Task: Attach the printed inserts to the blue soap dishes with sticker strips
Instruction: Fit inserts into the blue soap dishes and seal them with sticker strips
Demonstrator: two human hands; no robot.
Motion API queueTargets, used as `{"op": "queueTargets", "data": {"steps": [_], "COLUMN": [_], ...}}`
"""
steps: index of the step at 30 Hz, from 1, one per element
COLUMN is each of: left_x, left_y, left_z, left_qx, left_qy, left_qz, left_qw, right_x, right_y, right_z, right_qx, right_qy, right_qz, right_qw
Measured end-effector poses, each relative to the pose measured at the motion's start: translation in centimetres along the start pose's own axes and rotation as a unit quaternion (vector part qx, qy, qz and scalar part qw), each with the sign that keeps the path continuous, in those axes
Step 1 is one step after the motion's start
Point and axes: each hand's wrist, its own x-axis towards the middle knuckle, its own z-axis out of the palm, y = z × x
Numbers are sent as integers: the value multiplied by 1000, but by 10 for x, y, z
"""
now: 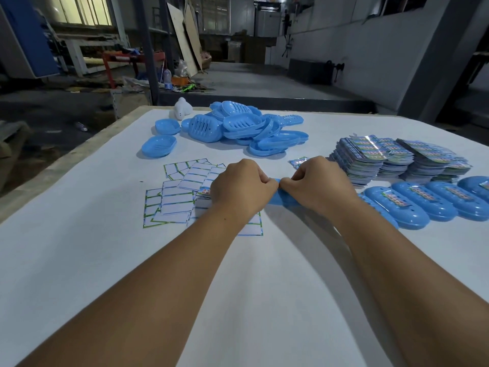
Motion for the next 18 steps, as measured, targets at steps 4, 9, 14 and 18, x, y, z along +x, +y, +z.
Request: {"op": "queueTargets", "data": {"steps": [4, 9, 14, 18], "left_x": [0, 1, 1, 1], "left_y": [3, 0, -4, -5], "left_z": [0, 2, 1, 1], "left_qx": [22, 25, 22, 22], "left_qy": [10, 5, -3, -13], "left_qz": [1, 8, 7, 10], "left_qw": [1000, 1000, 1000, 1000], "right_x": [2, 4, 3, 1], "right_y": [-2, -3, -3, 5], "right_z": [0, -2, -2, -4], "right_qx": [-34, -97, -128, -151], "right_qy": [-1, 7, 3, 20], "right_qz": [0, -18, -22, 5], "right_qw": [999, 995, 992, 988]}}
